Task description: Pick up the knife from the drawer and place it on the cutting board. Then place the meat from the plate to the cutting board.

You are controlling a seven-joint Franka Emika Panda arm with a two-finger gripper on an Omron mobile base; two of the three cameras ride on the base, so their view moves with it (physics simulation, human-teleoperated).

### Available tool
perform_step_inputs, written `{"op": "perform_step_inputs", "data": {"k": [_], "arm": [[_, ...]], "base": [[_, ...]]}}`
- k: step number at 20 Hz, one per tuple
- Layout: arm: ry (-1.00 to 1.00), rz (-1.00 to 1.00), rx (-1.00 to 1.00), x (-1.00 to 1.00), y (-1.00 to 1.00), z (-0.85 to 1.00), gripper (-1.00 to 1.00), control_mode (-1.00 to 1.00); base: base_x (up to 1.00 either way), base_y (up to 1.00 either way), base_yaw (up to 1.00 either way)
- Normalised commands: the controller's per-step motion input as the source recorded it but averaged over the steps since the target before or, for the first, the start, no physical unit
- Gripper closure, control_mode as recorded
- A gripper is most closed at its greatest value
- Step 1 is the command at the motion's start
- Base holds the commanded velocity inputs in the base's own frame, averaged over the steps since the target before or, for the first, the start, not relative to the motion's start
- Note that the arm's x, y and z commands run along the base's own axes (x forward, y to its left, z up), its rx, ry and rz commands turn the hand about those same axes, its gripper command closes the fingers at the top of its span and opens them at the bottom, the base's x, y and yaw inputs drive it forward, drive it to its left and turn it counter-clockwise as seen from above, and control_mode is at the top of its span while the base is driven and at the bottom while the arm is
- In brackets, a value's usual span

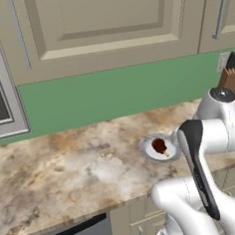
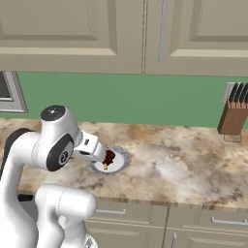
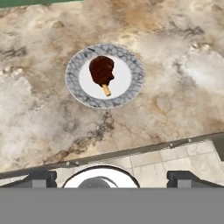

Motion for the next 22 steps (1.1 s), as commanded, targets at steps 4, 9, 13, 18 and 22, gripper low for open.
{"op": "perform_step_inputs", "data": {"k": [4, 9, 13, 18, 22], "arm": [[0.02, 0.00, 0.05, 0.29, 0.00, -0.38, -1.00, -1.00], [0.00, 0.00, 0.05, 0.21, -0.01, -0.36, -1.00, -1.00], [0.01, 0.00, 0.05, 0.23, 0.00, -0.22, -1.00, -1.00], [0.03, 0.00, 0.03, 0.47, 0.00, -0.10, -1.00, -1.00], [0.01, 0.00, 0.00, 0.40, 0.00, 0.00, -1.00, -1.00]], "base": [[0.00, 0.00, 0.00], [0.00, 0.00, 0.00], [0.00, 0.00, 0.00], [0.00, 0.00, 0.00], [0.00, 0.00, 0.00]]}}
